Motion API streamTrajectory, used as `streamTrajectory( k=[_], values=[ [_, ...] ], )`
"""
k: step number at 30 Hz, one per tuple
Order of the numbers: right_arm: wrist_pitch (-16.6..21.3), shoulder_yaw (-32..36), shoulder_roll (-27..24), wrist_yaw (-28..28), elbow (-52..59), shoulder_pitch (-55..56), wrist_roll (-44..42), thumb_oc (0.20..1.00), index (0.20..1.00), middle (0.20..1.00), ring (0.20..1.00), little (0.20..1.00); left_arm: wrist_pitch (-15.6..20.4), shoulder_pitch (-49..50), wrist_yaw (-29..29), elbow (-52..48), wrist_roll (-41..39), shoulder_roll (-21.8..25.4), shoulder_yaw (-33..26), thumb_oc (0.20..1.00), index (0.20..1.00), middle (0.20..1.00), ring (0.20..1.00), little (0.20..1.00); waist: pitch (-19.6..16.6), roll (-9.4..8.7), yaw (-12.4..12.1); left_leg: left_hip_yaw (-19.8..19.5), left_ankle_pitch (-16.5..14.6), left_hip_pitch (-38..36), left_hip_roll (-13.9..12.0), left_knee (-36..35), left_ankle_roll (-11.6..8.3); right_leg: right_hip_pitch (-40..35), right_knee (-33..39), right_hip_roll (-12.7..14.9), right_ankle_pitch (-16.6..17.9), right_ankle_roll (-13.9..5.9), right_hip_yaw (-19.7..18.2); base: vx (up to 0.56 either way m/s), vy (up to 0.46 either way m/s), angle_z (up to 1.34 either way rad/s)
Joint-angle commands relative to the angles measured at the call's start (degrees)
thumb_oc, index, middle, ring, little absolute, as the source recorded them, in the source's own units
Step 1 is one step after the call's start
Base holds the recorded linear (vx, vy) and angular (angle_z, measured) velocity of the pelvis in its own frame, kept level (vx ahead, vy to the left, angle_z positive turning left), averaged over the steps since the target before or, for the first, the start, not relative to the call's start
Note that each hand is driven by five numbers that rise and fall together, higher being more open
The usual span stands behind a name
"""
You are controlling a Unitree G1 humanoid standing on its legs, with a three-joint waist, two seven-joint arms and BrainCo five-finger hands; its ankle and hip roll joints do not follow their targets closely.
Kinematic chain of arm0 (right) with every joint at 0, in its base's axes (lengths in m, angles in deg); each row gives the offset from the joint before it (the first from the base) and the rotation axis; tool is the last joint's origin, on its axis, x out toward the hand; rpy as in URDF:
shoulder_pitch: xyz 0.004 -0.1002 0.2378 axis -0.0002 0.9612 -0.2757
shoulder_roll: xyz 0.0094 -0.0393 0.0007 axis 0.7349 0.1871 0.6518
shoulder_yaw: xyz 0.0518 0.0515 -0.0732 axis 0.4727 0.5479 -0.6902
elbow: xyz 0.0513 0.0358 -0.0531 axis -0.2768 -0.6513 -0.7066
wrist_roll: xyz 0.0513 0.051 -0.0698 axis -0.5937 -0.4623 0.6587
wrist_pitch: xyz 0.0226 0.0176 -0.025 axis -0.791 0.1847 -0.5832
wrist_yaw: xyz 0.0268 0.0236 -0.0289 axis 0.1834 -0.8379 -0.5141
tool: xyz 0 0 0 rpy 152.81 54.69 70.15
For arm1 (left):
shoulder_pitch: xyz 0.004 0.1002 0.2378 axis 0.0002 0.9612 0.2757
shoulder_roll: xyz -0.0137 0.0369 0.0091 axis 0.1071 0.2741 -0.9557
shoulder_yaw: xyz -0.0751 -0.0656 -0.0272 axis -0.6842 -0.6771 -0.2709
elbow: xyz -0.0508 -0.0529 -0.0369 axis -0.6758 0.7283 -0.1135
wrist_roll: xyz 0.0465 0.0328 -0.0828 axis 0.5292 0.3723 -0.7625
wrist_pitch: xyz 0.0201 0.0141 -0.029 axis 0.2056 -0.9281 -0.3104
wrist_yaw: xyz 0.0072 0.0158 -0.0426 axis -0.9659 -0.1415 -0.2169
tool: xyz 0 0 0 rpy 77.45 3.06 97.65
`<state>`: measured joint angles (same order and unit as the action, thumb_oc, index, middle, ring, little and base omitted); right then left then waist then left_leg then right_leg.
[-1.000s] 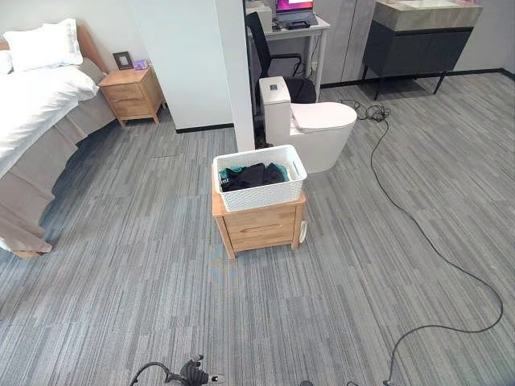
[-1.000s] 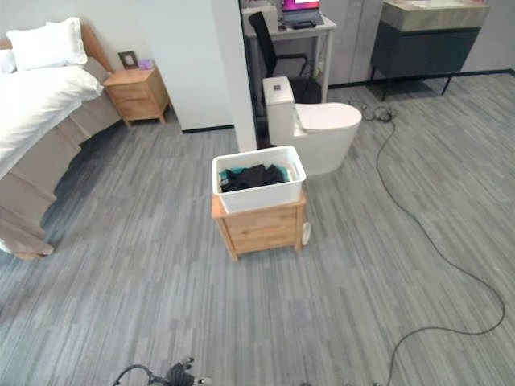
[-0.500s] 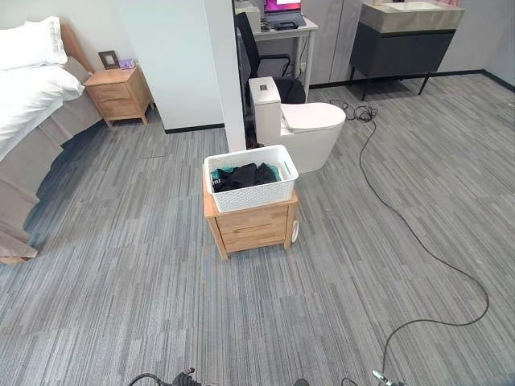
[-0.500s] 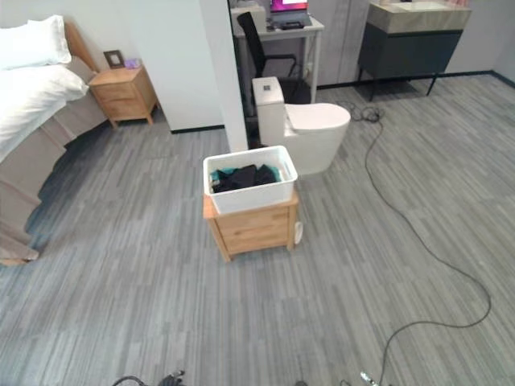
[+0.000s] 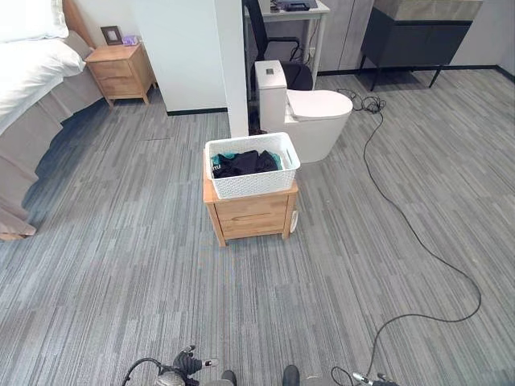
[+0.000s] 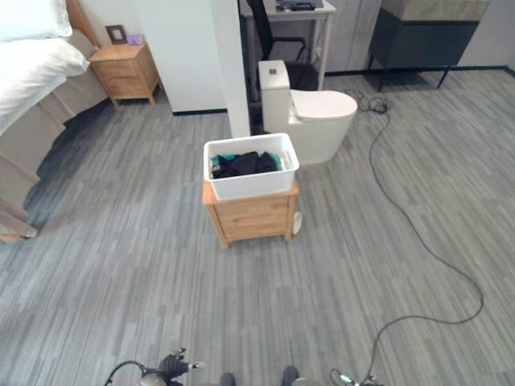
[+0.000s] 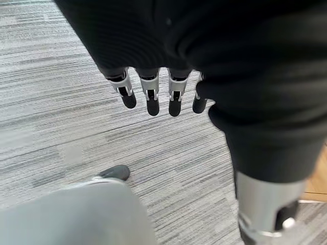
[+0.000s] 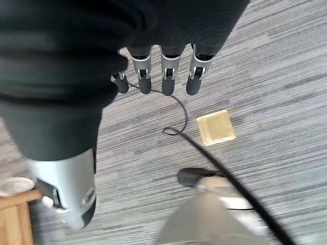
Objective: Grab the laundry basket,head to the washer,open it,put in the laundry and shut it.
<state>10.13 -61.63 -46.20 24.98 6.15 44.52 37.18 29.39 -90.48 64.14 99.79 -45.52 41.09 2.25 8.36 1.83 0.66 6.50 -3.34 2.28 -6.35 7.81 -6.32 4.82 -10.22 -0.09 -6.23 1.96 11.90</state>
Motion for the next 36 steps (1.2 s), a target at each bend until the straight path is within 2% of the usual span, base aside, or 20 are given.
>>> streamTrajectory(
  k=[1,2,3,7,8,9,11,13,17,20,24,26,29,30,31,32,33,34,35,36],
  values=[
    [1.6,-1.4,-0.9,-0.6,0.7,-0.1,1.7,1.0,1.0,1.0,1.0,1.0,1.5,-3.4,-1.7,2.1,-0.1,0.2,-2.3,1.0,1.0,1.0,1.0,1.0,1.2,-4.49,0.4,0.6,3.1,3.3,4.9,10.9,1.57,-7.4,10.5,2.5,5.9,-4.56,1.5,-0.02,-0.1,0.1],
    [1.5,-2.1,-1.4,0.0,1.6,0.7,2.7,1.0,1.0,1.0,1.0,1.0,1.4,-3.9,-1.6,2.2,-0.1,0.6,-2.6,1.0,1.0,1.0,1.0,1.0,2.3,-4.98,0.2,0.3,5.4,6.1,4.7,16.7,0.38,-7.6,10.0,2.5,5.5,-3.94,1.8,-0.01,-0.104,0.09],
    [1.4,-2.2,-1.7,0.2,1.5,1.2,3.1,1.0,1.0,1.0,1.0,1.0,1.4,-3.9,-1.6,2.4,-0.2,0.7,-2.9,1.0,1.0,1.0,1.0,1.0,2.6,-5.11,0.0,0.1,6.7,7.6,4.6,18.8,-0.05,-7.9,9.8,2.4,5.2,-3.66,2.1,-0.01,-0.104,0.13],
    [1.1,-2.4,-2.1,0.1,0.8,1.2,4.2,1.0,1.0,1.0,1.0,1.0,1.2,-4.5,-1.5,2.6,-0.3,0.9,-2.8,1.0,1.0,1.0,1.0,1.0,3.3,-4.97,-0.2,-0.2,7.6,11.7,5.1,16.8,0.58,-8.4,10.0,2.3,4.4,-3.59,2.8,0.05,-0.032,0.18],
    [1.2,-2.6,-2.3,0.1,0.6,0.6,4.4,1.0,1.0,1.0,1.0,1.0,1.2,-4.5,-1.6,2.7,-0.2,1.2,-2.8,1.0,1.0,1.0,1.0,1.0,3.4,-4.93,-0.5,1.2,7.1,13.9,5.0,11.6,1.79,-8.4,10.2,1.9,3.8,-3.85,2.5,0.13,0.0,0.3],
    [1.3,-2.9,-2.3,-0.2,0.5,0.2,4.7,1.0,1.0,1.0,1.0,1.0,1.3,-4.4,-1.7,2.7,-0.2,1.4,-2.8,1.0,1.0,1.0,1.0,1.0,3.5,-4.7,-0.7,1.6,8.1,15.0,4.3,9.3,2.14,-8.4,9.9,1.3,3.3,-3.78,2.2,0.19,0.009,0.23],
    [1.4,-3.5,-2.4,-0.7,0.4,-0.4,5.7,1.0,1.0,1.0,1.0,1.0,1.3,-4.1,-2.0,2.5,0.0,1.7,-2.8,1.0,1.0,1.0,1.0,1.0,3.9,-4.03,-1.4,2.7,12.9,17.2,1.5,3.3,1.54,-9.0,9.2,0.1,2.2,-3.75,1.4,0.19,0.037,-0.01],
    [1.4,-3.8,-2.3,-1.2,0.3,-0.9,6.1,1.0,1.0,1.0,1.0,1.0,1.3,-3.8,-2.1,2.6,0.4,1.7,-2.7,1.0,1.0,1.0,1.0,1.0,4.2,-3.82,-2.2,2.4,15.1,17.1,-0.1,-0.6,0.99,-10.0,8.8,-0.5,1.3,-3.84,0.6,0.19,0.047,-0.12],
    [1.5,-4.2,-2.1,-1.3,0.5,-1.7,6.1,1.0,1.0,1.0,1.0,1.0,1.3,-3.1,-2.2,2.8,0.4,1.8,-3.3,1.0,1.0,1.0,1.0,1.0,3.6,-3.68,-2.9,1.8,17.1,15.6,-2.2,-6.2,0.43,-12.7,9.2,-1.0,-0.5,-4.57,-1.2,0.24,0.084,-0.4],
    [1.3,-5.1,-1.1,-1.1,0.2,-2.6,7.2,1.0,1.0,1.0,1.0,1.0,1.3,-2.2,-2.4,3.0,0.1,2.6,-4.0,1.0,1.0,1.0,1.0,1.0,1.3,-3.79,-3.5,2.6,17.9,13.8,-2.7,-6.5,0.8,-15.6,9.1,-0.4,-2.7,-5.29,-3.1,0.44,0.194,-0.45],
    [0.8,-5.3,-0.8,-1.2,-0.1,-3.3,8.5,1.0,1.0,1.0,1.0,1.0,1.3,-2.8,-2.5,2.7,0.2,3.1,-3.8,1.0,1.0,1.0,1.0,1.0,0.4,-4.83,-4.0,4.0,15.5,15.2,-1.1,-2.8,2.11,-15.8,7.8,1.8,-3.3,-6.31,-3.3,0.23,0.152,-0.35],
    [0.7,-5.4,-0.6,-0.7,0.2,-3.5,9.5,1.0,1.0,1.0,1.0,1.0,1.8,-3.0,-2.7,1.4,-0.2,3.5,-3.7,1.0,1.0,1.0,1.0,1.0,-1.0,-6.28,-4.8,6.5,10.6,16.9,1.5,2.9,3.9,-15.9,6.1,5.2,-2.2,-8.51,-3.1,0.44,0.333,-0.13],
    [0.6,-6.0,-0.7,0.0,1.3,-3.8,10.5,1.0,1.0,1.0,1.0,1.0,1.9,-3.4,-2.2,-0.3,0.2,4.0,-3.0,1.0,1.0,1.0,1.0,1.0,-1.6,-7.2,-5.4,7.7,6.9,16.4,3.8,4.7,5.58,-14.0,0.3,7.7,1.3,-10.47,-2.9,0.32,0.279,-0.08],
    [0.6,-6.0,-0.7,0.0,1.3,-3.8,10.5,1.0,1.0,1.0,1.0,1.0,1.9,-3.4,-2.2,-0.3,0.2,3.9,-3.0,1.0,1.0,1.0,1.0,1.0,-1.7,-7.13,-5.5,7.7,7.0,16.5,3.7,4.7,5.57,-13.9,0.3,7.6,1.4,-10.44,-3.0,0.16,0.182,0.04],
    [0.5,-6.2,-0.7,0.0,1.6,-4.1,10.7,1.0,1.0,1.0,1.0,1.0,1.8,-3.7,-2.1,-0.8,0.4,4.2,-2.7,1.0,1.0,1.0,1.0,1.0,-1.6,-7.13,-5.7,7.9,6.0,15.9,4.4,4.5,6.29,-12.7,-3.0,8.3,3.2,-10.96,-2.8,0.14,0.193,0.04],
    [0.5,-6.4,-0.7,0.0,2.1,-4.5,10.6,1.0,1.0,1.0,1.0,1.0,1.7,-4.1,-2.0,-1.0,0.7,4.3,-2.3,1.0,1.0,1.0,1.0,1.0,-1.4,-7.06,-5.6,8.0,4.9,15.1,5.3,4.4,7.12,-11.1,-7.0,9.1,6.2,-11.37,-2.9,0.25,0.408,0.06],
    [0.4,-6.9,-1.0,0.2,3.3,-5.5,10.7,1.0,1.0,1.0,1.0,1.0,1.5,-5.0,-1.9,-1.3,1.0,5.0,-1.9,1.0,1.0,1.0,1.0,1.0,-0.1,-6.29,-4.6,8.0,3.7,12.7,6.1,3.5,8.39,-6.9,-14.6,9.6,11.8,-11.71,-3.0,0.21,0.411,0.15],
    [0.3,-7.1,-1.0,0.1,3.8,-6.0,10.9,1.0,1.0,1.0,1.0,1.0,1.4,-5.3,-1.9,-1.3,0.9,5.4,-1.7,1.0,1.0,1.0,1.0,1.0,0.9,-5.49,-3.9,7.8,3.5,11.5,6.0,3.0,8.77,-4.4,-18.1,9.5,13.2,-11.46,-2.5,0.18,0.362,0.24],
    [0.2,-7.3,-1.0,0.0,3.6,-6.2,11.2,1.0,1.0,1.0,1.0,1.0,1.2,-5.5,-1.7,-1.2,1.3,5.4,-1.5,1.0,1.0,1.0,1.0,1.0,1.3,-4.84,-3.5,7.7,2.9,10.4,6.1,2.8,9.1,-3.2,-19.4,9.3,12.6,-11.6,-2.3,0.16,0.201,0.21],
    [0.3,-7.5,-0.9,0.3,3.9,-6.3,11.1,1.0,1.0,1.0,1.0,1.0,1.1,-5.7,-1.6,-1.1,1.6,5.7,-1.6,1.0,1.0,1.0,1.0,1.0,1.7,-4.44,-2.6,7.2,2.8,8.6,6.4,1.8,9.12,-1.4,-20.0,7.8,11.0,-11.18,-3.2,0.21,0.161,0.17]
  ],
)
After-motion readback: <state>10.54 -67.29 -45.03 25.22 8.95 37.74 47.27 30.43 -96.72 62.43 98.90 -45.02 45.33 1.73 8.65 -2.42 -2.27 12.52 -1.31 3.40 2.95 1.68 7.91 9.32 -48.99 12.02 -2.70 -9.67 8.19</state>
